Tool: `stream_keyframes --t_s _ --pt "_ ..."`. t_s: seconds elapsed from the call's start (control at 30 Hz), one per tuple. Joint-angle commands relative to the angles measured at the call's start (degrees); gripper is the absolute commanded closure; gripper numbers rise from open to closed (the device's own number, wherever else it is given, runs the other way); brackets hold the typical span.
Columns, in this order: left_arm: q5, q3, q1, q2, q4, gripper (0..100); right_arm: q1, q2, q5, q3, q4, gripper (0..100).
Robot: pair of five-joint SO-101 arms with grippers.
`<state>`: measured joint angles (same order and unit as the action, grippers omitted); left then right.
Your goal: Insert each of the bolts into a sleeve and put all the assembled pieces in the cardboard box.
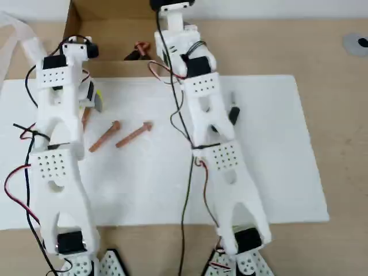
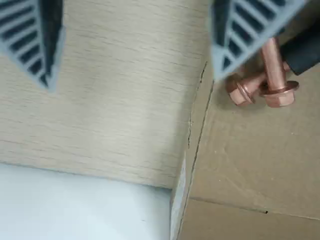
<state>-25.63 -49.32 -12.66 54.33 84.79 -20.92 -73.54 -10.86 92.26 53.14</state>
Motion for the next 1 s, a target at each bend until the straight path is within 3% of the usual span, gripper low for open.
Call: stream_keyframes --t_s 0.0,0.13,0.47,0.57,0.77,0.97 --pt "0.6 -3.3 1.0 3.5 0.0 90 1.1 5.4 -0.7 2.9 0.2 75.8" --pt "0.6 -3.3 0.9 3.6 2.7 99 1.1 5.4 -0.7 2.9 0.2 75.8" --pt "0.6 -4.3 0.8 3.4 6.9 99 1.1 5.4 -0.7 2.9 1.7 75.8" --pt "2.4 -12.0 0.8 0.9 13.3 99 1.1 5.8 -0.9 3.1 4.7 75.8" --pt "8.4 -19.3 0.8 -9.0 15.8 99 1.4 14.2 -10.6 3.3 26.5 75.8" --pt "9.8 -0.3 3.8 -25.7 15.8 99 3.9 25.1 -16.4 3.2 48.7 75.8"
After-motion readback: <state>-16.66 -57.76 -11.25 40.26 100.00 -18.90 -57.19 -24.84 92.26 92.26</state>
